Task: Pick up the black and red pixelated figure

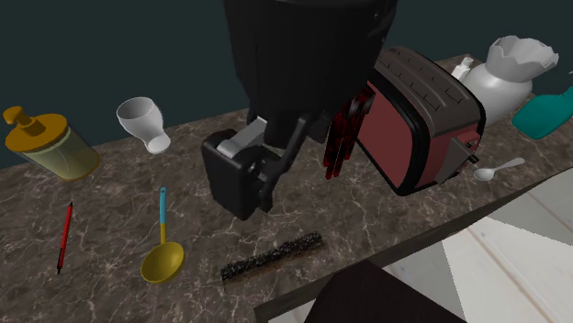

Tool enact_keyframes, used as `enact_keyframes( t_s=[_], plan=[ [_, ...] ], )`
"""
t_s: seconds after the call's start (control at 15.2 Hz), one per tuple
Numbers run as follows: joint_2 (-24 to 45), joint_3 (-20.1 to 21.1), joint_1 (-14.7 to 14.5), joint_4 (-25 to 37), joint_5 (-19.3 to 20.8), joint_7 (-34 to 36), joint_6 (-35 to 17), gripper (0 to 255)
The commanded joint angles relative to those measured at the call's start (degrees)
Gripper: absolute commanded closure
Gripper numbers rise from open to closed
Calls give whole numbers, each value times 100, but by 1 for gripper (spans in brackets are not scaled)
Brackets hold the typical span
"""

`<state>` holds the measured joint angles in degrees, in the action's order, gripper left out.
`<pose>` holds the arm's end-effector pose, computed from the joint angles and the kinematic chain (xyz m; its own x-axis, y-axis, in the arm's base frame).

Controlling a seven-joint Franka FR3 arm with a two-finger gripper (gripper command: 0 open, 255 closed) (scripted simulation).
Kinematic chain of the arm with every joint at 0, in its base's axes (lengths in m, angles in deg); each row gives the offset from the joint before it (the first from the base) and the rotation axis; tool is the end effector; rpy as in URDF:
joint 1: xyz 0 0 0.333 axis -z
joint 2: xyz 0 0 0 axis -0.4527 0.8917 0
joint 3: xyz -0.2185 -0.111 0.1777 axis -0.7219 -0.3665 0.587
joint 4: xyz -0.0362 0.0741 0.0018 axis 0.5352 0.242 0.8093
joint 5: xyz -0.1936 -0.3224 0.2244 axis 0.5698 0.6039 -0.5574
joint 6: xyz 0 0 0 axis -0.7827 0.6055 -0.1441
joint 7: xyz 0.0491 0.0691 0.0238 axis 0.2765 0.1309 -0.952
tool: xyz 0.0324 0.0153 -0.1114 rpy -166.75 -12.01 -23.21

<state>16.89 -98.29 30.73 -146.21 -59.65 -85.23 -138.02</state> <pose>0.4005 -0.1218 0.5730 0.9965 -0.0190 0.0810 -0.0224 -0.9989 0.0416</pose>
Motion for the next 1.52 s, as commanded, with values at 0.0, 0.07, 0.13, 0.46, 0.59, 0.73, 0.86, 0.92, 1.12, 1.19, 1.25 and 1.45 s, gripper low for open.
enact_keyframes(
  t_s=[0.0,0.07,0.13,0.46,0.59,0.73,0.86,0.92,1.12,1.19,1.25,1.45],
  plan=[
    [212,-262,77,136,90,-270,-55,0],
    [314,-385,109,193,126,-393,-90,0],
    [422,-508,140,256,158,-516,-124,0],
    [1047,-1119,272,657,237,-1150,-290,0],
    [1337,-1362,315,859,224,-1415,-350,0],
    [1651,-1608,351,1084,181,-1690,-405,0],
    [1991,-1855,385,1334,104,-1976,-452,0],
    [2171,-1976,405,1468,49,-2125,-472,0],
    [2759,-2331,479,1910,-178,-2595,-510,0],
    [2971,-2443,514,2072,-277,-2760,-514,0],
    [3046,-2476,532,2129,-315,-2818,-515,0],
    [3059,-2484,541,1910,-317,-2820,-745,0]
  ],
)
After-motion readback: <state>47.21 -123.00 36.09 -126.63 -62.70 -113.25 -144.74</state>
